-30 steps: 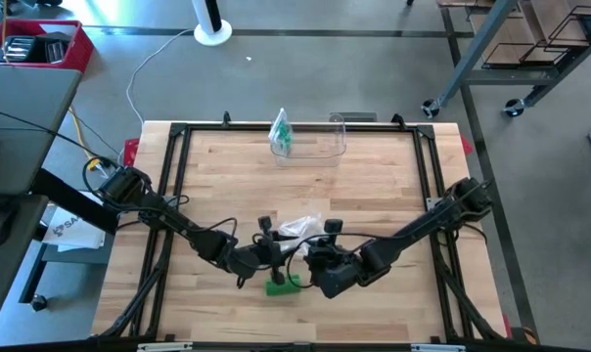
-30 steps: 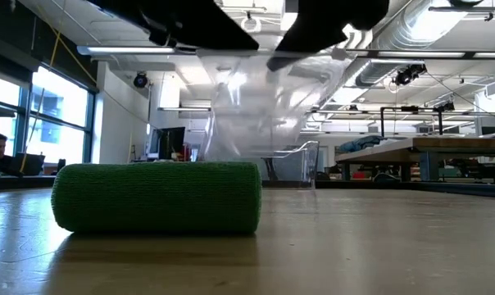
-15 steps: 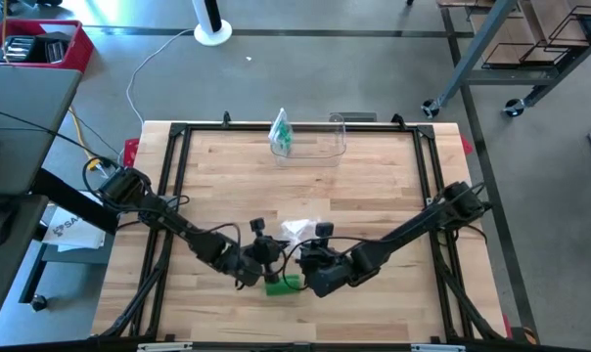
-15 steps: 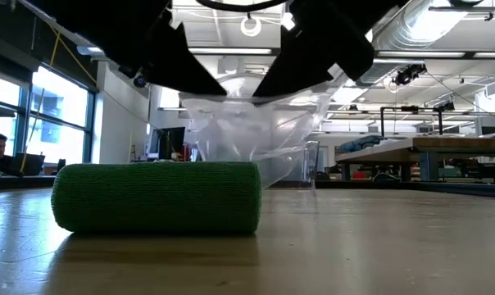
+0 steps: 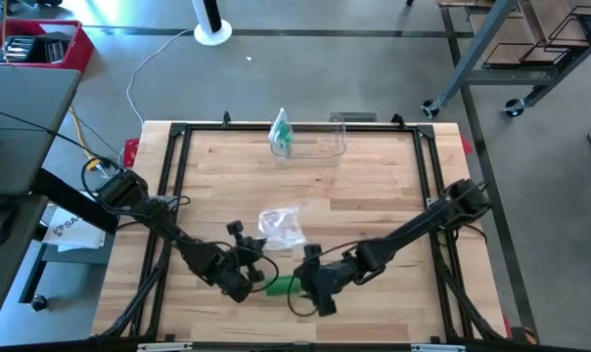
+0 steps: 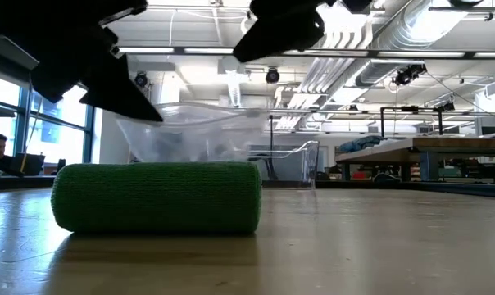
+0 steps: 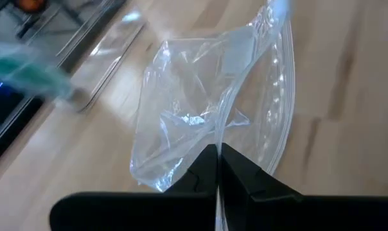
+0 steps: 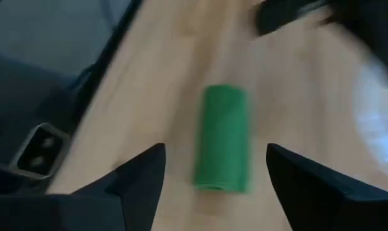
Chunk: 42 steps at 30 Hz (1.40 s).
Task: Roll bandage
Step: Put green bandage into transparent zip bag
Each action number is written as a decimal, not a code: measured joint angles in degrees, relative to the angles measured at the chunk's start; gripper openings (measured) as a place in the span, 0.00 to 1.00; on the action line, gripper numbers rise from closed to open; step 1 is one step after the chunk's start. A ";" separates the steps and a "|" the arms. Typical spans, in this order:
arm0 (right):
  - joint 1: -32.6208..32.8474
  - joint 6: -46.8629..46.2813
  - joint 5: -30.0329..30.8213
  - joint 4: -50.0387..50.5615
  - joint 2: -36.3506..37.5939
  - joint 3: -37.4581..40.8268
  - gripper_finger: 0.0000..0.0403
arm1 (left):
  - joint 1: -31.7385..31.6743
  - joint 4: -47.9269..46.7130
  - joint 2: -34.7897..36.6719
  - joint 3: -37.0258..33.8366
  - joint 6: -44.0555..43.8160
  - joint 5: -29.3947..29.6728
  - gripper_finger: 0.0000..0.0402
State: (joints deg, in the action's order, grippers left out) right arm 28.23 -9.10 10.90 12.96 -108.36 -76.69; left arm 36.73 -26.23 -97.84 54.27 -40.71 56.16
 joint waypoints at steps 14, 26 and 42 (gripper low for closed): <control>-4.48 1.55 -9.84 -7.56 -11.48 0.00 0.66 | 1.01 -11.00 0.02 1.01 -14.78 -1.64 0.00; -6.43 -1.31 -15.63 -7.97 -12.62 0.00 0.42 | 1.01 -9.75 0.02 1.01 -16.20 -1.63 0.00; 2.58 -7.69 22.00 13.51 6.22 -0.01 0.09 | 0.40 12.07 -2.95 1.01 -5.36 -0.13 0.00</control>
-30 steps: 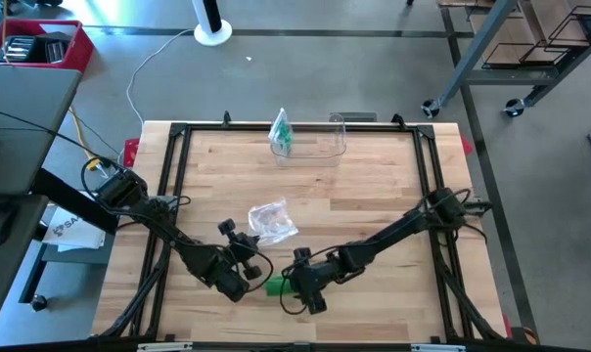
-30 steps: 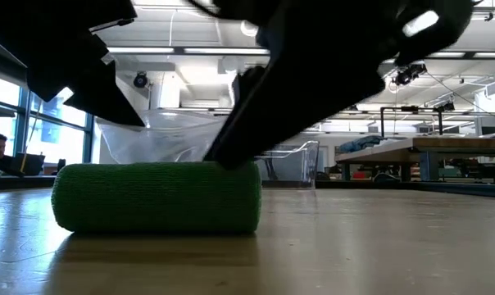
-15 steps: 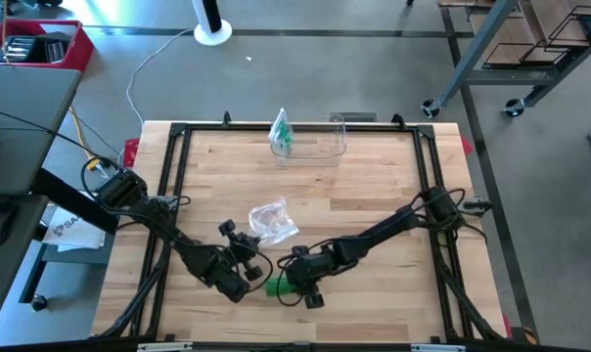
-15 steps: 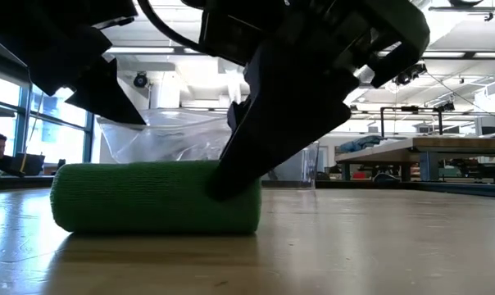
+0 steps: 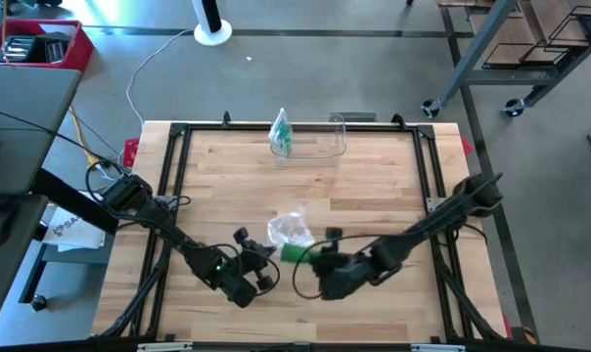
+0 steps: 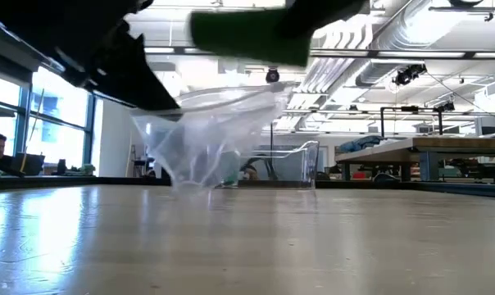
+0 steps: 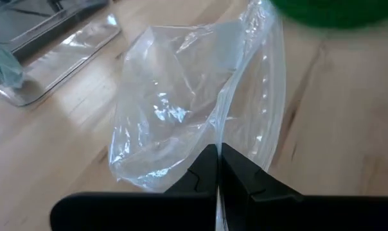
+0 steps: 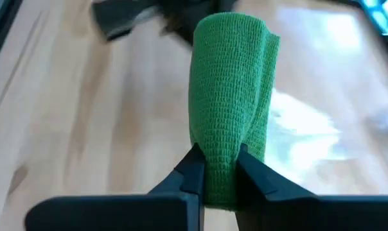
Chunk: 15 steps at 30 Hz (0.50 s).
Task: Roll bandage
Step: Put green bandage into transparent zip bag
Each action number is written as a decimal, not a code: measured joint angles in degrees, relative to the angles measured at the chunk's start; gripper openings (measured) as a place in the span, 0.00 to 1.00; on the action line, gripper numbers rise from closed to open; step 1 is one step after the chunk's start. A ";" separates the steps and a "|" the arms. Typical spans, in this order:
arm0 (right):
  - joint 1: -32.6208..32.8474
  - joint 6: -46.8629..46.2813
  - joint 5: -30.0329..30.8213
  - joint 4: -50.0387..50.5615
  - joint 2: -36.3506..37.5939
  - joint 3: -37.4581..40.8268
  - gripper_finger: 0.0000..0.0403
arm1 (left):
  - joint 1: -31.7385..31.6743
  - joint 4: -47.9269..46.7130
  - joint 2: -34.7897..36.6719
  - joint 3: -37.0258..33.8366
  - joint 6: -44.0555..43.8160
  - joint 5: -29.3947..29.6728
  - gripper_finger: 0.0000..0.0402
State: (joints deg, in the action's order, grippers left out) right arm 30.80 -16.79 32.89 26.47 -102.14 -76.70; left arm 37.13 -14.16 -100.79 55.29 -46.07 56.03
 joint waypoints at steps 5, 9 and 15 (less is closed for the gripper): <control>0.00 -2.64 2.13 4.65 3.14 -0.01 0.06 | -1.18 5.98 -0.16 0.00 0.28 1.73 0.00; -0.52 -2.80 1.57 4.67 2.14 -0.01 0.07 | -1.60 9.91 -0.17 0.00 0.77 2.76 0.00; -1.67 -4.44 0.69 7.52 -1.44 0.01 0.07 | -1.51 11.53 0.44 0.00 0.82 4.77 0.00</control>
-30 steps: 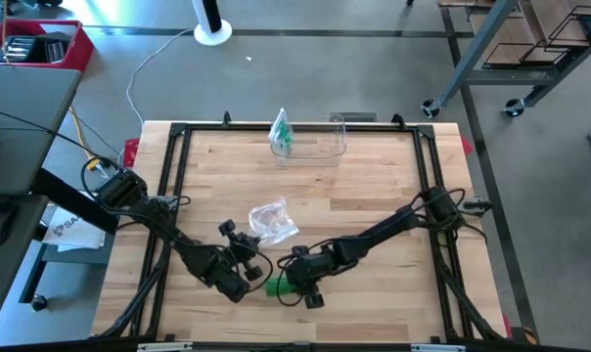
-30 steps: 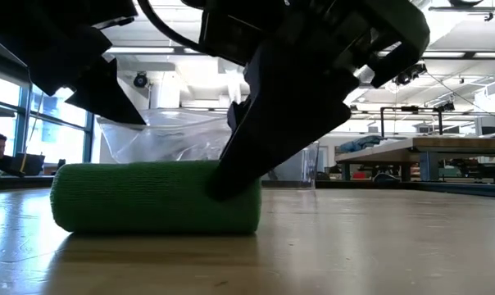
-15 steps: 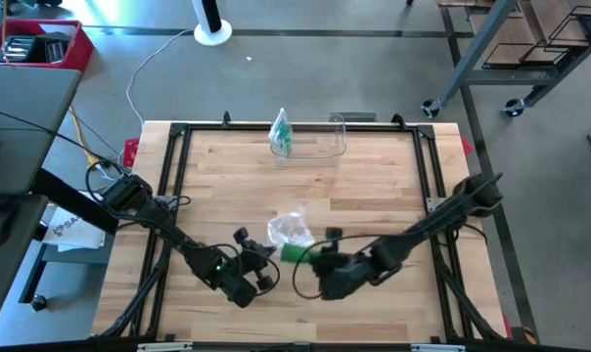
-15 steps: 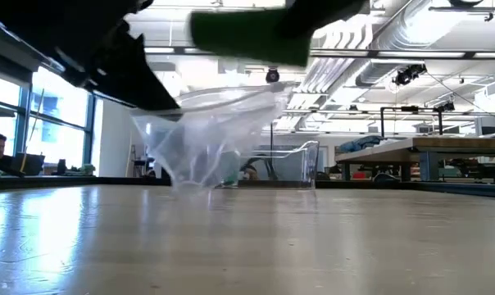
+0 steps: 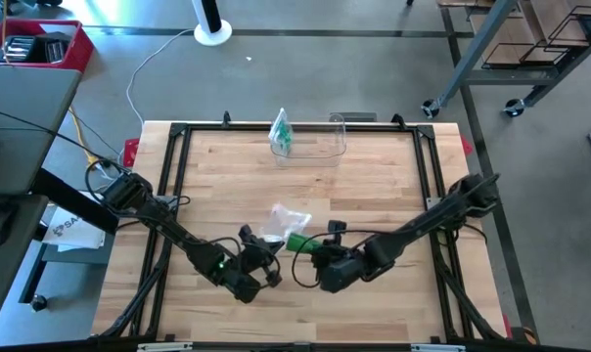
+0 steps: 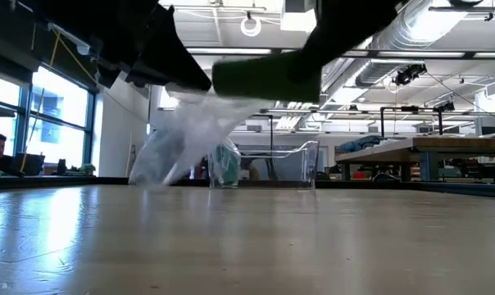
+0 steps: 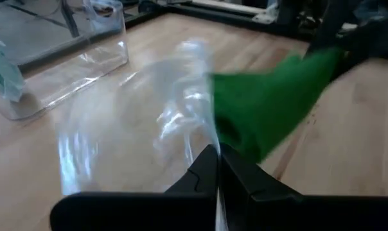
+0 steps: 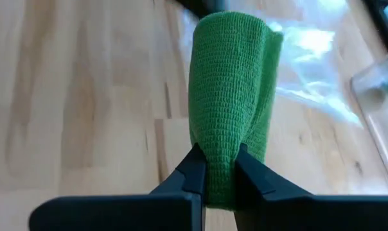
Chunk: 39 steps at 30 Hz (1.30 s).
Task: Roll bandage
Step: Put green bandage into transparent zip bag
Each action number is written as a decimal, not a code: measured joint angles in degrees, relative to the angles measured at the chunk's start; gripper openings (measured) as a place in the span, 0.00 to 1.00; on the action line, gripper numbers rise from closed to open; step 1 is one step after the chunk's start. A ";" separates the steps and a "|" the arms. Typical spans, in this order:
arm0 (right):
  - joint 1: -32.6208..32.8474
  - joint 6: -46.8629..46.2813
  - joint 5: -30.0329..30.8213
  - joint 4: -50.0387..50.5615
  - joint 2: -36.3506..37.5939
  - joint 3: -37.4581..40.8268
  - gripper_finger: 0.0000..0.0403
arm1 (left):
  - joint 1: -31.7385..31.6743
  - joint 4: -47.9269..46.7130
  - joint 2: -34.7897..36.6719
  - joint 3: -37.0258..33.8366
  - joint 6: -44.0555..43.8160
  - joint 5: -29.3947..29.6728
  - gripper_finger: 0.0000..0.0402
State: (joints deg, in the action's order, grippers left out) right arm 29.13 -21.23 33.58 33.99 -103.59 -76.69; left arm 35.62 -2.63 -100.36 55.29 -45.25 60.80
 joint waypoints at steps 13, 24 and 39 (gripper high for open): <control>-1.33 -2.52 -2.01 -1.45 -1.33 0.00 0.07 | -0.37 7.32 0.24 0.02 8.29 0.13 0.00; -4.44 -11.80 0.74 -3.53 -0.75 0.00 0.07 | -0.50 12.10 0.24 0.02 11.12 -0.92 0.00; -4.86 -4.19 -3.30 -12.18 -0.68 0.00 0.32 | -1.20 14.67 0.24 0.02 12.48 -3.78 0.00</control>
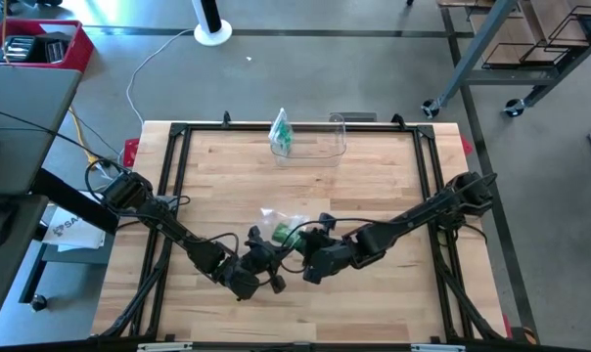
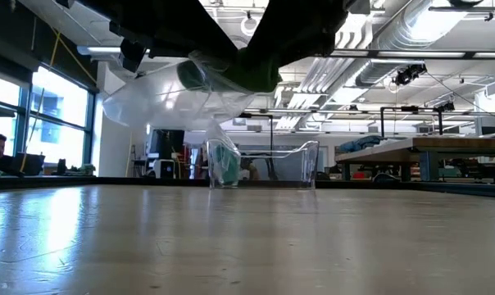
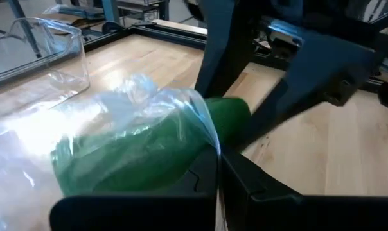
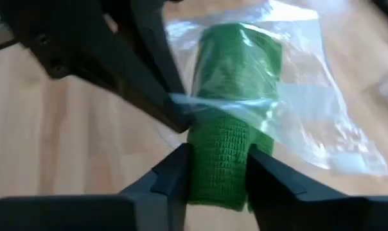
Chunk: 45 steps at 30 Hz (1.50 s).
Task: Roll bandage
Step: Put green bandage into transparent zip bag, then close up the transparent zip bag
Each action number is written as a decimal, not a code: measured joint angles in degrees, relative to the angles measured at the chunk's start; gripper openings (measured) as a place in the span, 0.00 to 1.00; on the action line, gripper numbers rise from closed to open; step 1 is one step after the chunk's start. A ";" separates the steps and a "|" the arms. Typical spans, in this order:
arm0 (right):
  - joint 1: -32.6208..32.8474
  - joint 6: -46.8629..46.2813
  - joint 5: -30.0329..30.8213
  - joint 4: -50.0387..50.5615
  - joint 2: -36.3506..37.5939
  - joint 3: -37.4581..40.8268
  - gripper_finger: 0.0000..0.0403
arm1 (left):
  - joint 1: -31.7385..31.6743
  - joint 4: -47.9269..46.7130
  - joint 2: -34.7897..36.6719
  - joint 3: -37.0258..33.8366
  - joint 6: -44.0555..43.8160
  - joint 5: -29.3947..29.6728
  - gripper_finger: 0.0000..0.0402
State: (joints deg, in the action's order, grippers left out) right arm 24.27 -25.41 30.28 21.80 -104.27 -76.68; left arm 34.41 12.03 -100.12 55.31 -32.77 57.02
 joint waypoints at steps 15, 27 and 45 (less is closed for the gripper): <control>3.00 2.68 -1.71 15.82 0.04 -10.85 0.45 | -0.02 -0.39 0.00 0.00 -2.59 -0.53 0.00; 4.22 5.01 0.97 17.48 -0.36 -12.55 0.21 | -0.02 -0.09 0.00 0.00 -1.59 -1.10 0.00; 17.47 2.34 14.01 29.75 5.75 -12.54 0.02 | -2.27 -27.21 1.73 14.87 -1.15 -12.37 0.00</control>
State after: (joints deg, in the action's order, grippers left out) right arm 41.75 -23.07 44.29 51.55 -98.52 -89.22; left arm 32.15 -15.18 -98.39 70.18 -33.92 44.65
